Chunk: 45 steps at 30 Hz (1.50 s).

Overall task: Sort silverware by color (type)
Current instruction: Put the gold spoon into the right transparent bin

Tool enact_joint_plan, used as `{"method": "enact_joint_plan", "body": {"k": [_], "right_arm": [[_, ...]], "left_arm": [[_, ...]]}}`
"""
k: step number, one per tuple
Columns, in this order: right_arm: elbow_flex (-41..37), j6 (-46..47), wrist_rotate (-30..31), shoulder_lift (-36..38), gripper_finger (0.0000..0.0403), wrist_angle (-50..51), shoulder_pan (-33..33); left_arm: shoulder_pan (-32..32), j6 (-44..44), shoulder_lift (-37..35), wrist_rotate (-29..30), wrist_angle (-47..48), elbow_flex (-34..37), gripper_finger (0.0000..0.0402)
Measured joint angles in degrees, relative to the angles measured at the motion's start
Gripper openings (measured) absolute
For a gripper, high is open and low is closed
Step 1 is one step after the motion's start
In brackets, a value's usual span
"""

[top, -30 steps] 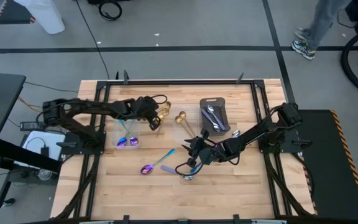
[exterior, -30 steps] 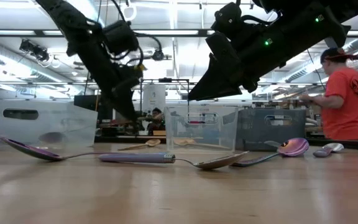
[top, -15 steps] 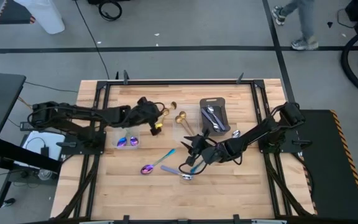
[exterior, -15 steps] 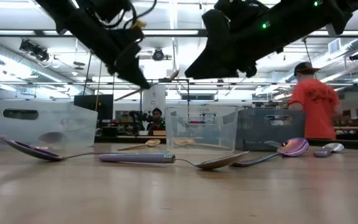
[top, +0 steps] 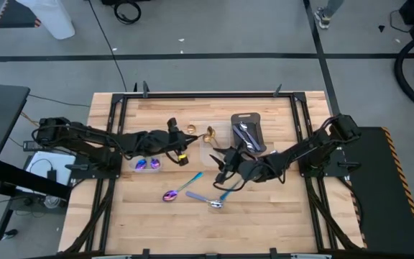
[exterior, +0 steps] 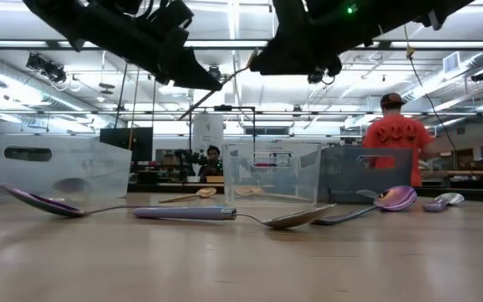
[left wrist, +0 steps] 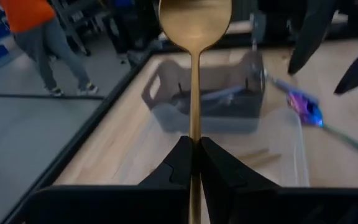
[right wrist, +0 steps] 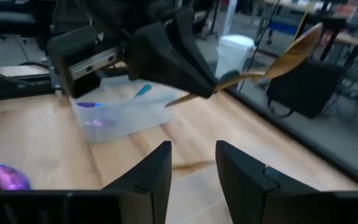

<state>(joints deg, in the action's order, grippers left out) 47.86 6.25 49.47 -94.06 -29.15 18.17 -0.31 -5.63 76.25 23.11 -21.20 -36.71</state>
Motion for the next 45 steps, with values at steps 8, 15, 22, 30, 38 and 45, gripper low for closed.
{"method": "enact_joint_plan", "body": {"k": [8,15,22,30,38,45], "right_arm": [[0.0,-0.7,-4.2,0.0,0.0190,-6.5,-4.3],[0.0,-3.1,-8.3,0.0,0.0232,-11.4,-6.0],[0.0,-4.6,-11.9,0.0,0.0246,-16.1,-8.0],[0.0,-10.2,-13.7,0.0,0.0219,-23.0,-9.8],[0.0,-10.8,-18.0,0.0,0.0146,-24.2,-11.3],[0.0,-10.6,-20.0,0.0,0.0039,-24.0,-11.3]], "left_arm": [[-1.1,-1.3,0.0,-0.1,-5.7,0.8,0.0026],[-2.1,-1.5,0.0,-0.1,-5.9,0.8,0.0027],[-2.2,-1.2,0.0,-0.2,-11.0,0.8,0.0027],[-3.0,-0.7,0.0,-1.4,-14.5,0.8,0.0027],[-4.5,0.2,0.0,-1.4,-15.1,0.8,0.0027],[-4.1,0.0,0.0,-1.7,-15.0,0.8,0.0028]]}}
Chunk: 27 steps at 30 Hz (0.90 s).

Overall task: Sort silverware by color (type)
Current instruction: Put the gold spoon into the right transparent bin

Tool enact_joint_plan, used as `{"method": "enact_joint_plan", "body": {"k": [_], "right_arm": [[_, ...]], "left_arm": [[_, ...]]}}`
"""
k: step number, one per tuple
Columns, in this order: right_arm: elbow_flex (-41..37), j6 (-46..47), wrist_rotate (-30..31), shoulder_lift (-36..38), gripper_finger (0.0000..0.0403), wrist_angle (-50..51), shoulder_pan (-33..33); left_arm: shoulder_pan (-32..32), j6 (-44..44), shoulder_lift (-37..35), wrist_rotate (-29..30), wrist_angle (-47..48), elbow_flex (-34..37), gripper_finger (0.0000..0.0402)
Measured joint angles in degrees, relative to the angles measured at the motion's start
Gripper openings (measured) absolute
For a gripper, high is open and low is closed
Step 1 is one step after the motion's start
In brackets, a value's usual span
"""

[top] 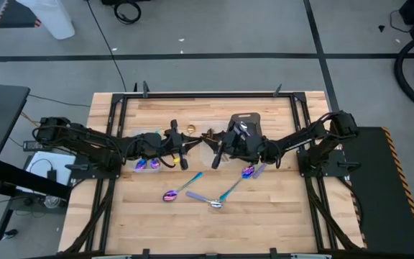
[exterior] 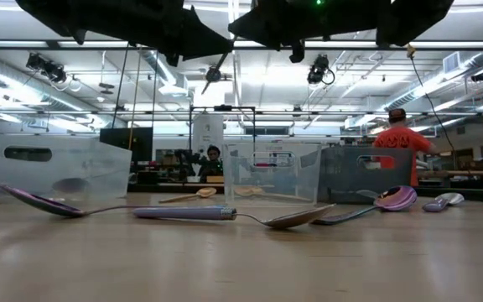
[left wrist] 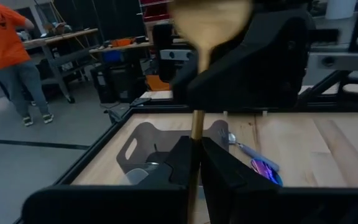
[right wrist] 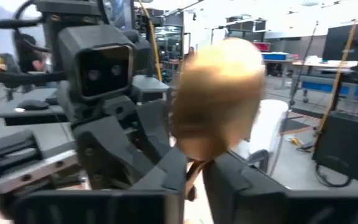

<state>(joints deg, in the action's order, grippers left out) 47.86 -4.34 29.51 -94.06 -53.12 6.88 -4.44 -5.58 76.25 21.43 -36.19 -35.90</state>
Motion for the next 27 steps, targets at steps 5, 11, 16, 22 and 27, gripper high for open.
{"method": "enact_joint_plan", "body": {"k": [5,11,16,22,27], "right_arm": [[0.0,0.4,-0.1,0.0,0.0019,1.2,0.0],[0.0,1.9,2.9,0.0,0.0024,7.4,-0.1],[0.0,4.4,2.0,0.2,0.0020,10.7,0.0],[0.0,4.4,2.1,1.9,0.0022,14.3,-0.1],[0.0,5.9,2.5,5.7,0.0022,21.7,-0.1]], "left_arm": [[0.1,0.8,0.0,0.0,1.1,0.0,0.0048],[0.1,2.5,-0.9,3.5,7.4,0.0,0.0132],[0.1,5.4,-1.0,3.6,11.9,0.0,0.0177],[0.1,7.7,-1.1,3.6,17.4,0.0,0.0187],[0.1,9.7,-3.5,3.6,24.9,-0.1,0.0187]]}}
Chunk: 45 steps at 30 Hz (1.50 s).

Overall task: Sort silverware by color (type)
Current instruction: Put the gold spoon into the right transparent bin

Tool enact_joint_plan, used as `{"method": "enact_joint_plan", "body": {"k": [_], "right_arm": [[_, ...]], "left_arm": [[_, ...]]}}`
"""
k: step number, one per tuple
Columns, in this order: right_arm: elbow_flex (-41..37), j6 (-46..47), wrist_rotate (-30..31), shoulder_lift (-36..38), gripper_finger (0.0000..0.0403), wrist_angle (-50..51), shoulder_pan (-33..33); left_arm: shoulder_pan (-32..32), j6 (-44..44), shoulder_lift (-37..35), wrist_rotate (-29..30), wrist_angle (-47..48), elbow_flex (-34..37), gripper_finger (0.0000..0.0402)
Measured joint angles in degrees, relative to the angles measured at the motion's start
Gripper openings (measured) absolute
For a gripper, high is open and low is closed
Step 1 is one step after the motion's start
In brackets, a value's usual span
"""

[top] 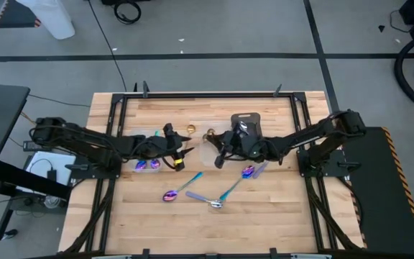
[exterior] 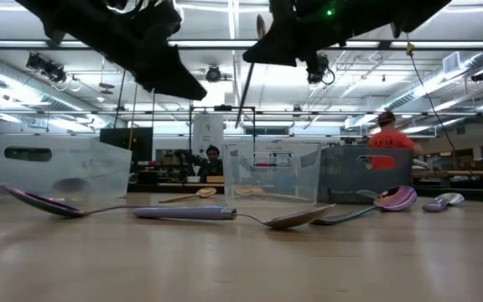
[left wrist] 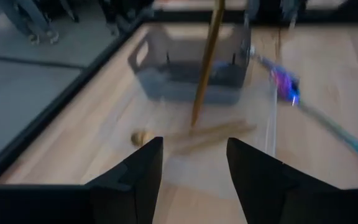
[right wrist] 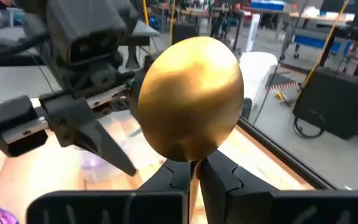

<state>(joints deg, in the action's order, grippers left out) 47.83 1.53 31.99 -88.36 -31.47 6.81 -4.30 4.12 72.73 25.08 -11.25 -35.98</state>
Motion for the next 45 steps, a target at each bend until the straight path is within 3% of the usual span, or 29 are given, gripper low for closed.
{"method": "enact_joint_plan", "body": {"k": [10,24,30,45], "right_arm": [[0.0,6.3,-1.1,6.7,0.0022,17.1,-2.4],[0.0,15.4,-24.7,6.3,0.0022,26.1,-12.7],[6.1,16.8,-27.9,0.9,0.0022,39.4,-15.4],[24.0,19.5,-49.7,-15.1,0.0023,56.7,-22.1]], "left_arm": [[-0.1,4.3,-0.7,-0.6,5.5,0.1,0.0187],[-0.1,5.8,-0.7,-0.7,5.1,0.1,0.0188],[-0.1,5.8,-0.7,-0.7,4.2,0.1,0.0188],[0.0,5.1,-0.7,-0.7,5.4,0.1,0.0188]]}}
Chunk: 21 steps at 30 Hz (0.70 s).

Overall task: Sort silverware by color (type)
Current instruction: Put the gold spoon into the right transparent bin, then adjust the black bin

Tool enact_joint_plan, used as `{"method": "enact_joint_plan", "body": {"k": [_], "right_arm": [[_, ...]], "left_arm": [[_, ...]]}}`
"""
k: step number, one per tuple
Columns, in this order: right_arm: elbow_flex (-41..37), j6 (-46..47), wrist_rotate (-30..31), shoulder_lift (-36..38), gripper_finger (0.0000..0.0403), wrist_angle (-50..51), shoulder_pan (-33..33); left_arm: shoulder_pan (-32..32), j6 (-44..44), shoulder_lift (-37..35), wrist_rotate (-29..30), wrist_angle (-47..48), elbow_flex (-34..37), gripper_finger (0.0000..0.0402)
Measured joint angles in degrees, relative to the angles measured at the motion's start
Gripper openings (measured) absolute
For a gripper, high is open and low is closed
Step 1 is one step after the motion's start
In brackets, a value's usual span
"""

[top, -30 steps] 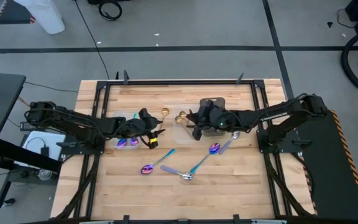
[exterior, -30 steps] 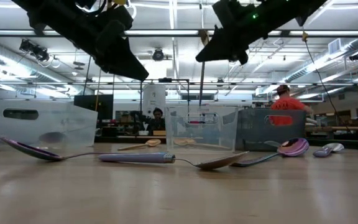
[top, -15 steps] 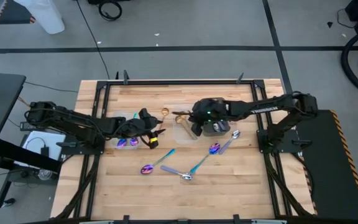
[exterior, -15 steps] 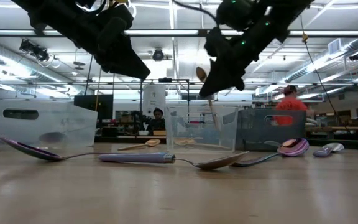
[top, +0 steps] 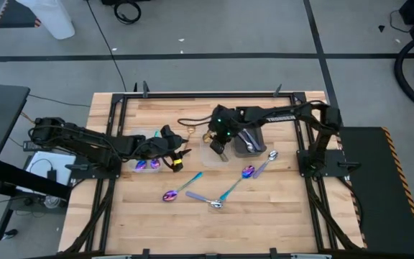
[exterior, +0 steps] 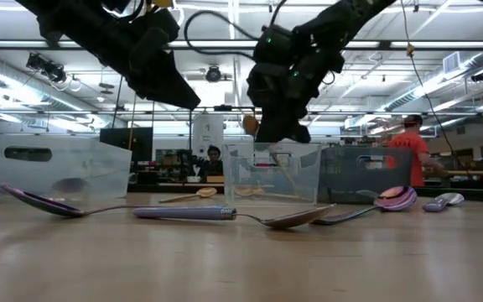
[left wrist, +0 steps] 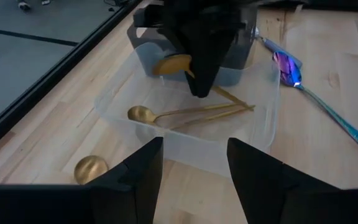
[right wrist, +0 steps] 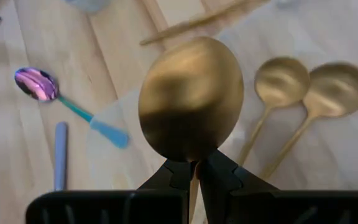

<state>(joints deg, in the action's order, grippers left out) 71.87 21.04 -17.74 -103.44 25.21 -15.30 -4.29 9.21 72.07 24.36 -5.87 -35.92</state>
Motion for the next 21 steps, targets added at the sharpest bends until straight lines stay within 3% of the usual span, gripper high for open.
{"method": "enact_joint_plan", "body": {"k": [9,21], "right_arm": [[1.4,0.8,-3.3,-4.9,0.0030,3.3,-4.0],[1.3,0.5,0.1,-4.8,0.0111,2.0,-4.6]], "left_arm": [[0.0,0.0,0.0,0.0,1.8,0.0,0.0188],[0.0,0.0,0.0,0.0,2.0,0.0,0.0188]]}}
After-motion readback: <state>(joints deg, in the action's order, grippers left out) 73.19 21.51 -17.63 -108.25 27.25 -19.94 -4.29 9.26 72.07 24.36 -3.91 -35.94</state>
